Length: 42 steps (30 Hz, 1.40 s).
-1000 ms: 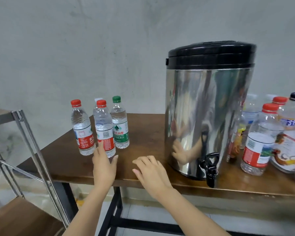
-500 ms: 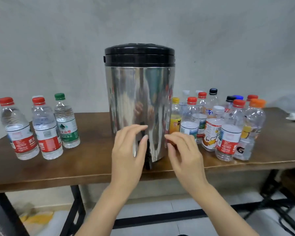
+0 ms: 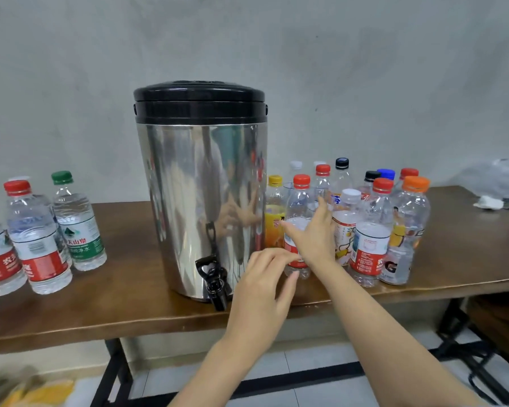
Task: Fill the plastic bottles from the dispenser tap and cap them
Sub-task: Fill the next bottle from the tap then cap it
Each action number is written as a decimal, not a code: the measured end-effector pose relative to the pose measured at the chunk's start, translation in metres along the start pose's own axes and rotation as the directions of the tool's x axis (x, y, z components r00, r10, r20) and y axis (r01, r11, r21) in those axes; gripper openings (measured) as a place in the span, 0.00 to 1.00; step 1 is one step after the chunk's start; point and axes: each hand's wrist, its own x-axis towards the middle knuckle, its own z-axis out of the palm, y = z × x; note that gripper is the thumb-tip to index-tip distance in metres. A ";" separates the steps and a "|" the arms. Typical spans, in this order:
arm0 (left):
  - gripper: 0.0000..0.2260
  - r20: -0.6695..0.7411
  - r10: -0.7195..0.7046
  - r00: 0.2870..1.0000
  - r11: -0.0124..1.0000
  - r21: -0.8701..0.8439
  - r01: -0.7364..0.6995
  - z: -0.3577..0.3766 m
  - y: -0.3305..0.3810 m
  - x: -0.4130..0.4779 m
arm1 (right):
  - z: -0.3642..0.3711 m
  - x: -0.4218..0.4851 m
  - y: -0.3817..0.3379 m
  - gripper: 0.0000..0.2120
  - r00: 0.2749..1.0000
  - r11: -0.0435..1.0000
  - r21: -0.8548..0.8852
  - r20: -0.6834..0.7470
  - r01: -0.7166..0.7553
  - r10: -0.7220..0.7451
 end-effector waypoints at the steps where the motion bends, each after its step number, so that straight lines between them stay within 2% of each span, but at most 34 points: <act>1: 0.11 -0.003 0.005 1.000 1.000 0.003 -0.005 -0.001 -0.001 0.003 | 0.004 0.002 0.000 0.48 1.000 1.000 -0.009 0.002 -0.010 0.010; 6: 0.11 0.017 0.015 1.000 1.000 0.015 -0.015 -0.009 -0.003 0.023 | 0.000 -0.002 -0.004 0.43 1.000 0.997 0.078 -0.003 0.020 -0.020; 9: 0.12 -0.045 0.029 0.999 0.999 -0.027 -0.030 -0.017 0.001 0.046 | -0.019 -0.023 -0.014 0.43 0.994 0.968 0.229 0.006 0.107 -0.111; 11: 0.16 -0.079 -0.025 0.997 0.997 -0.073 0.019 -0.026 0.008 0.064 | -0.034 -0.044 -0.023 0.42 0.986 0.944 0.296 0.039 0.142 -0.160; 12: 0.18 -0.045 -0.086 0.995 0.990 -0.115 0.080 -0.031 0.012 0.073 | -0.041 -0.056 -0.026 0.41 0.980 0.931 0.330 0.066 0.157 -0.188; 15: 0.20 0.216 -0.209 0.954 0.917 -0.296 0.268 -0.046 0.018 0.087 | -0.056 -0.090 -0.033 0.38 0.952 0.898 0.414 0.185 0.151 -0.246; 18: 0.17 0.396 -0.173 0.902 0.793 -0.487 0.366 -0.064 0.020 0.081 | -0.064 -0.112 -0.036 0.37 0.925 0.869 0.492 0.306 0.050 -0.226; 21: 0.18 0.445 -0.165 0.880 0.666 -0.608 0.432 -0.082 0.021 0.069 | -0.065 -0.125 -0.042 0.36 0.891 0.870 0.493 0.387 0.020 -0.240; 24: 0.17 0.429 -0.181 0.885 0.537 -0.711 0.455 -0.100 0.022 0.058 | -0.061 -0.136 -0.047 0.36 0.852 0.896 0.442 0.451 0.045 -0.265; 26: 0.14 0.404 -0.226 0.886 0.515 -0.723 0.461 -0.108 0.022 0.052 | -0.056 -0.144 -0.051 0.37 0.859 0.900 0.430 0.430 0.075 -0.277; 28: 0.13 0.336 -0.288 0.897 0.547 -0.711 0.442 -0.112 0.023 0.047 | -0.050 -0.153 -0.058 0.38 0.896 0.911 0.393 0.350 0.125 -0.274; 31: 0.12 0.153 -0.326 0.933 0.737 -0.577 0.352 -0.112 0.021 0.040 | -0.038 -0.165 -0.066 0.39 0.939 0.942 0.279 0.232 0.185 -0.254; 33: 0.11 0.148 -0.283 0.948 0.807 -0.498 0.318 -0.114 0.019 0.037 | -0.033 -0.170 -0.070 0.40 0.949 0.953 0.241 0.209 0.183 -0.235; 37: 0.14 0.314 -0.238 0.919 0.766 -0.521 0.376 -0.126 0.014 0.030 | -0.030 -0.173 -0.075 0.40 0.958 0.967 0.190 0.197 0.169 -0.206; 39: 0.14 0.243 -0.273 0.931 0.746 -0.557 0.364 -0.126 0.014 0.027 | -0.028 -0.176 -0.077 0.39 0.960 0.972 0.158 0.194 0.175 -0.204; 42: 0.10 -0.016 -0.368 0.930 0.735 -0.617 0.280 -0.124 0.015 0.025 | -0.024 -0.180 -0.078 0.38 0.967 0.975 0.124 0.155 0.182 -0.200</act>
